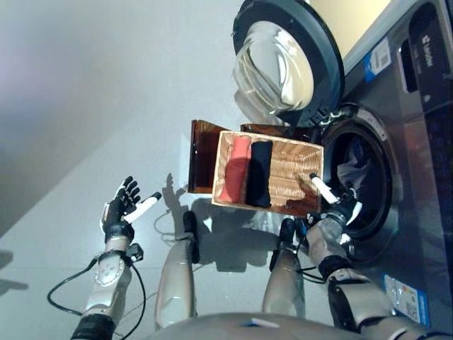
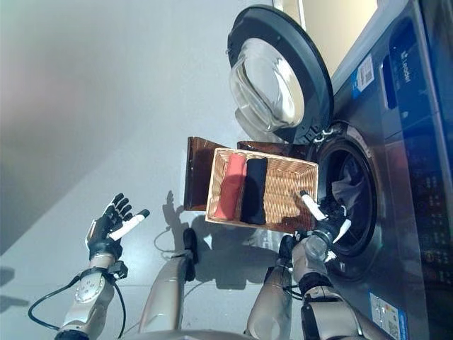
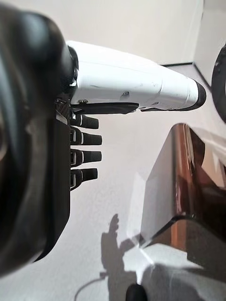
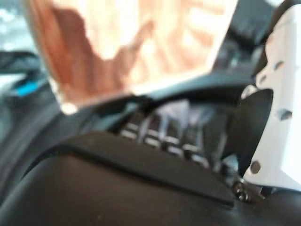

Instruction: Pick up the clothes and place them into the washing machine

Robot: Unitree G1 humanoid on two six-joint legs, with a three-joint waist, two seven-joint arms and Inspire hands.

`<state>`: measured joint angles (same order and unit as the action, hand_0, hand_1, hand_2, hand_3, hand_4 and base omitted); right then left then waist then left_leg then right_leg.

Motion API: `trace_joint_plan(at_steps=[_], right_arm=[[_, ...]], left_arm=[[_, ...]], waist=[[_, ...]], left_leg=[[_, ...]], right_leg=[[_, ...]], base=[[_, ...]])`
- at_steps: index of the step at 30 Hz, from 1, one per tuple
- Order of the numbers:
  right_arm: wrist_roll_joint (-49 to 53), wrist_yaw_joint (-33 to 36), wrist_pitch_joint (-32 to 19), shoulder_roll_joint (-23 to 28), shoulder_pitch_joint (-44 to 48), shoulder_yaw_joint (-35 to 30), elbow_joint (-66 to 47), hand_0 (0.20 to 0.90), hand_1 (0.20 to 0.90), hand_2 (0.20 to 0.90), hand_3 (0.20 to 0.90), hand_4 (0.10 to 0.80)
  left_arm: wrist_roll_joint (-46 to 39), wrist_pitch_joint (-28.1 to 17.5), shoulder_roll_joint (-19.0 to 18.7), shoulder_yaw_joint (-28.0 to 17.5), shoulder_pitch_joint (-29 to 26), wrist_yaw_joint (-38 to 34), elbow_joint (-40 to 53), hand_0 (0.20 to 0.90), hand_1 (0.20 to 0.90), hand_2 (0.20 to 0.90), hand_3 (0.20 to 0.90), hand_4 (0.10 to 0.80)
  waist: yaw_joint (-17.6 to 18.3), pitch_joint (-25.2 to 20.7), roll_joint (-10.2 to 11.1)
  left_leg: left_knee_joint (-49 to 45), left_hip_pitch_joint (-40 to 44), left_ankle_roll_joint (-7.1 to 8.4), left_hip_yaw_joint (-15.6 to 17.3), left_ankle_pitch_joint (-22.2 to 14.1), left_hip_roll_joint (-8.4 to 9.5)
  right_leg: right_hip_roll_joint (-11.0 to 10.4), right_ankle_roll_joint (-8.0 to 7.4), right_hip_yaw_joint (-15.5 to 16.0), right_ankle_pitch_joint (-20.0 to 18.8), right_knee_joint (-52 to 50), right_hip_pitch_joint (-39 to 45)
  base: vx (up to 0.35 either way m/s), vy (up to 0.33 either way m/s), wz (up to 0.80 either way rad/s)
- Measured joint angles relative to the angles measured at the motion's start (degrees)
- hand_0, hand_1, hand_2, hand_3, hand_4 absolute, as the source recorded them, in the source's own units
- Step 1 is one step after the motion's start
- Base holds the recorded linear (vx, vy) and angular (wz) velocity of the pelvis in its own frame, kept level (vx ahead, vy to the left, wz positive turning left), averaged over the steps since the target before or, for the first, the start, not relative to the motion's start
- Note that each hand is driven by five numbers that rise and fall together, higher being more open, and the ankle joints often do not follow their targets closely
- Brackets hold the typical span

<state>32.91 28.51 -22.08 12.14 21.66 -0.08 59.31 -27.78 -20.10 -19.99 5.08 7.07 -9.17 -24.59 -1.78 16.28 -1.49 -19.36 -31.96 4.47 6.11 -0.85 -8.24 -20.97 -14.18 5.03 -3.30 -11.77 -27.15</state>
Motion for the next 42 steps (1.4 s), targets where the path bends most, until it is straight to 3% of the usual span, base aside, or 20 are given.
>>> trace_joint_plan(at_steps=[9, 16, 20, 24, 29, 42], right_arm=[[-15.88, 0.53, 6.22, -0.65, 2.19, 9.18, 3.08, 0.900, 0.900, 0.900, 0.900, 0.800], [-17.93, 1.83, 8.65, -2.11, 7.52, 8.86, 9.80, 0.900, 0.900, 0.900, 0.900, 0.800], [-17.97, 2.88, 9.67, -1.99, 10.08, 8.40, 10.60, 0.900, 0.900, 0.900, 0.900, 0.800], [-21.11, 2.96, 9.89, -1.56, 12.11, 8.45, 11.01, 0.900, 0.900, 0.900, 0.900, 0.800], [-21.32, 3.26, 11.34, -1.16, 12.20, 8.38, 11.42, 0.900, 0.900, 0.900, 0.900, 0.800], [-21.85, 3.94, 15.99, -1.01, 17.90, 6.83, 19.46, 0.900, 0.900, 0.900, 0.900, 0.800]], left_arm=[[0.83, 0.00, 0.44, 0.09, -0.12, 0.09, 0.03, 0.900, 0.900, 0.900, 0.900, 0.800], [0.82, 0.17, 0.28, 0.10, -0.78, 0.26, 0.29, 0.900, 0.900, 0.900, 0.900, 0.800], [0.78, 0.22, -0.59, 0.09, -0.94, 0.38, 0.85, 0.900, 0.900, 0.900, 0.900, 0.800], [0.81, 0.27, -1.76, -0.13, -0.05, 0.32, 4.11, 0.900, 0.900, 0.900, 0.900, 0.800], [0.80, 0.35, -1.83, -0.09, 0.14, 0.36, 4.90, 0.900, 0.900, 0.900, 0.900, 0.800], [0.50, 2.43, -3.56, -0.31, 0.78, 1.54, 7.25, 0.900, 0.900, 0.900, 0.900, 0.800]], waist=[[-2.37, 1.20, 0.07], [-5.36, 3.42, 0.27], [-5.38, 5.58, 0.15], [-5.47, 6.16, -0.25], [-5.48, 6.55, -0.23], [-7.87, 6.98, 0.66]], left_leg=[[2.20, 2.65, 0.32, -1.57, 1.39, 0.13], [1.42, 1.44, 0.31, -3.55, 1.75, 0.72], [-2.92, -0.03, -0.40, -4.40, -0.09, 1.00], [-14.36, -6.25, -1.45, -4.84, -5.57, 0.85], [-18.94, -8.11, -2.71, -4.74, -8.48, 1.03], [-20.30, -11.63, -3.05, -6.15, -7.87, 2.19]], right_leg=[[0.36, 0.14, 2.34, -0.80, 2.11, 4.32], [0.23, 0.35, 4.25, -0.61, 1.51, 4.79], [-0.79, 0.43, 4.68, 1.29, -2.31, 4.38], [-1.51, 0.44, 2.13, 4.75, -10.71, -0.90], [-2.21, 0.87, 1.00, 5.05, -11.83, -1.47], [-2.95, 0.55, 2.18, 5.26, -13.02, -3.29]], base=[[0.002, -0.006, 0.06], [-0.038, 0.004, 0.14], [-0.037, 0.046, 0.14], [-0.032, 0.059, -0.06], [-0.002, 0.008, -0.02], [0.003, -0.002, 0.06]])
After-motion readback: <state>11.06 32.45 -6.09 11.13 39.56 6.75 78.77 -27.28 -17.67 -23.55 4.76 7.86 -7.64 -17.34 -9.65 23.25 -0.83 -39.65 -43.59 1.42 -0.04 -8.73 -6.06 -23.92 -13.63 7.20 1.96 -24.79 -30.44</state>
